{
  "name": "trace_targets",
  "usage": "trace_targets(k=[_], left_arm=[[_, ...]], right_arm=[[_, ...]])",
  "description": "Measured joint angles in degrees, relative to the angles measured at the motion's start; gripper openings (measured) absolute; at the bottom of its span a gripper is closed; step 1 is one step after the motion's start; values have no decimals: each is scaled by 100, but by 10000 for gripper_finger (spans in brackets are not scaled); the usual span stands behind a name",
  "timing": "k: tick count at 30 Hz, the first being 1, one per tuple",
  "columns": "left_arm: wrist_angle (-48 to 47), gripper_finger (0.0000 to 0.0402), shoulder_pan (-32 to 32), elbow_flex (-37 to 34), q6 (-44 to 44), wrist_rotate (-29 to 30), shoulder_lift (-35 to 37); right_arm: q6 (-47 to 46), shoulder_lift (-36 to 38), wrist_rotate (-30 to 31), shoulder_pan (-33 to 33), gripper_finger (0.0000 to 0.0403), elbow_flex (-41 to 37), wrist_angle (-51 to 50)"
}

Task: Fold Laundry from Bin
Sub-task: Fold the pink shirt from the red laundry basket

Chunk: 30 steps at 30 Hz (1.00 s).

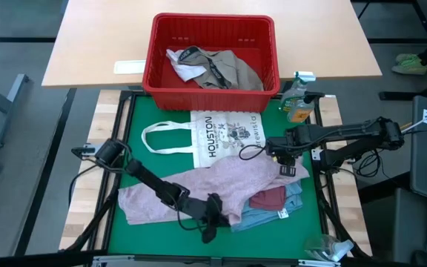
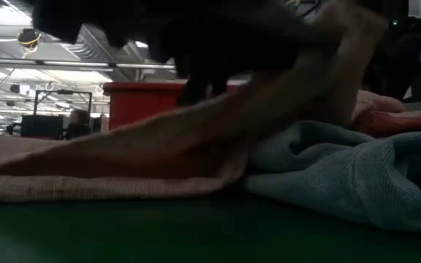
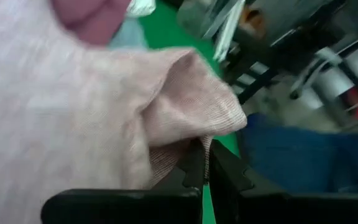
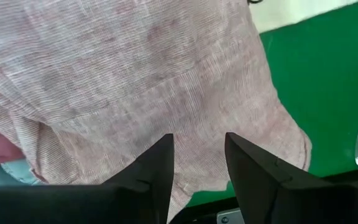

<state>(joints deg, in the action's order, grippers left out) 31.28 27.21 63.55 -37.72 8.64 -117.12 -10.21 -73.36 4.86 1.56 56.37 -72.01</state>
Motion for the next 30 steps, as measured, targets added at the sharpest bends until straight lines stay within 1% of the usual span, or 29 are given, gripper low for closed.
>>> trace_targets(k=[2, 4, 8, 11, 14, 17, 20, 24, 26, 28, 30], left_arm=[[280, 2, -75, 0, -119, -146, 63], [763, 2, -148, 2, -295, -265, 87], [1587, 1, -287, 2, -829, -434, 90], [2154, 1, -366, 2, -1148, -446, 90], [2727, 4, -434, 2, -1219, -452, 90], [3232, 7, -493, 2, -1228, -452, 91], [3654, 8, -555, 2, -1186, -437, 92], [3973, 9, -633, 2, -1050, -435, 92], [4008, 9, -673, 2, -995, -433, 92], [4014, 9, -716, 2, -992, -434, 92], [4049, 10, -749, 2, -988, -449, 92]], right_arm=[[55, 0, 2, -2, 143, 28, -7], [70, 0, 4, -2, 143, 50, -1], [79, 0, 27, -2, 143, 191, -242], [78, 0, 308, -2, 143, 395, -649], [76, 0, 590, -2, 143, 651, -928], [76, 0, 577, -2, 143, 883, -937], [72, 0, 261, -2, 143, 1046, -852], [19, 0, -397, 105, 143, 1151, -563], [-5, 0, -669, 276, 143, 1157, -333], [-60, 0, -1002, 563, 143, 1157, -119], [-271, 0, -1206, 883, 143, 1157, 155]])
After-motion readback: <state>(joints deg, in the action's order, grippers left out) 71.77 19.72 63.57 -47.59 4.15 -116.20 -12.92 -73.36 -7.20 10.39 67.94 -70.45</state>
